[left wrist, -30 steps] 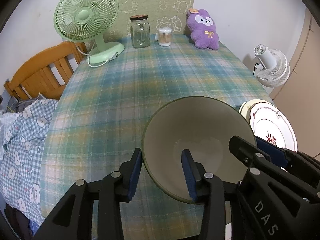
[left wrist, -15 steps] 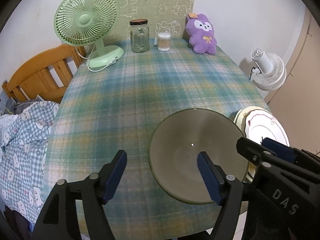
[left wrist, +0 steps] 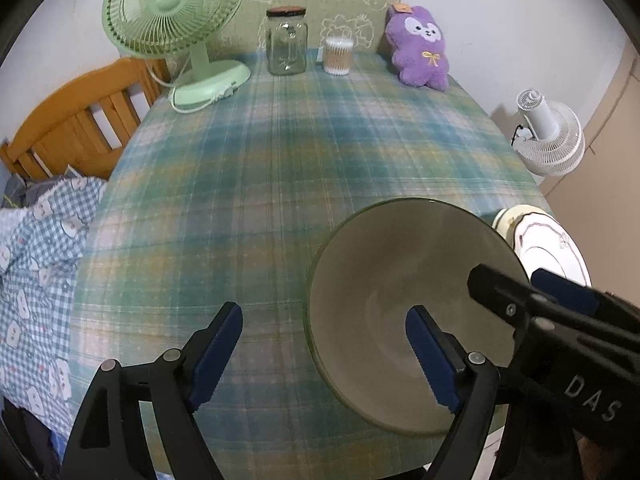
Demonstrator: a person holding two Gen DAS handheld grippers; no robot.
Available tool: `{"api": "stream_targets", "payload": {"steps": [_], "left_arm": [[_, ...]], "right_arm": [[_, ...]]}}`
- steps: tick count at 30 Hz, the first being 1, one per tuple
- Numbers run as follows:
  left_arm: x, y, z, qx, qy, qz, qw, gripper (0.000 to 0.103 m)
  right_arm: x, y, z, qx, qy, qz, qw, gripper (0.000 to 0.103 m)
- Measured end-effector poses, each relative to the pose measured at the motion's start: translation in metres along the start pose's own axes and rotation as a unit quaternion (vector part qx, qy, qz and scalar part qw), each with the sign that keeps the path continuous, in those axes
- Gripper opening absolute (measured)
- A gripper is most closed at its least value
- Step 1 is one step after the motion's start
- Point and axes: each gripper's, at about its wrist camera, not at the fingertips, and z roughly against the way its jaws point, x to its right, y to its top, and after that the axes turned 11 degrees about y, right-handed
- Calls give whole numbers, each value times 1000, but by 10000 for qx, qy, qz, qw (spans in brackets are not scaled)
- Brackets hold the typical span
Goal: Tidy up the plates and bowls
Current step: 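Grasp the rim of the nested bowls with both grippers, then lift the nested bowls and carry them over the plate stack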
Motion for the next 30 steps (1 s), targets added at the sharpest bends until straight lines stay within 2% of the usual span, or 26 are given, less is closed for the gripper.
{"api": "stream_targets", "payload": {"steps": [10,19,22,23,25,28,30], "left_arm": [[8,2,-19,-187,-13,-30,9998,84],[13,-3,-34,-434,41,-162,9989,80],[13,-2,-34,-427,20,-173,9989,79],[14,-1,-34,-409,18,-207,9989,77],[15,0,-34,-399,-65,-257,9989,72],[21,2,-31,-392,-253,-366,9982,54],[23,4,-31,-448,-225,-370,9981,54]], "right_arm": [[3,5,-32,-327,207,78,9992,67],[8,1,-58,-734,272,-29,9969,53],[8,0,-60,-720,338,-42,9968,50],[7,1,-60,-723,366,-8,9967,46],[6,1,-61,-726,373,13,9967,46],[8,3,-61,-754,430,-40,9962,46],[8,3,-61,-753,412,-53,9963,46]]}}
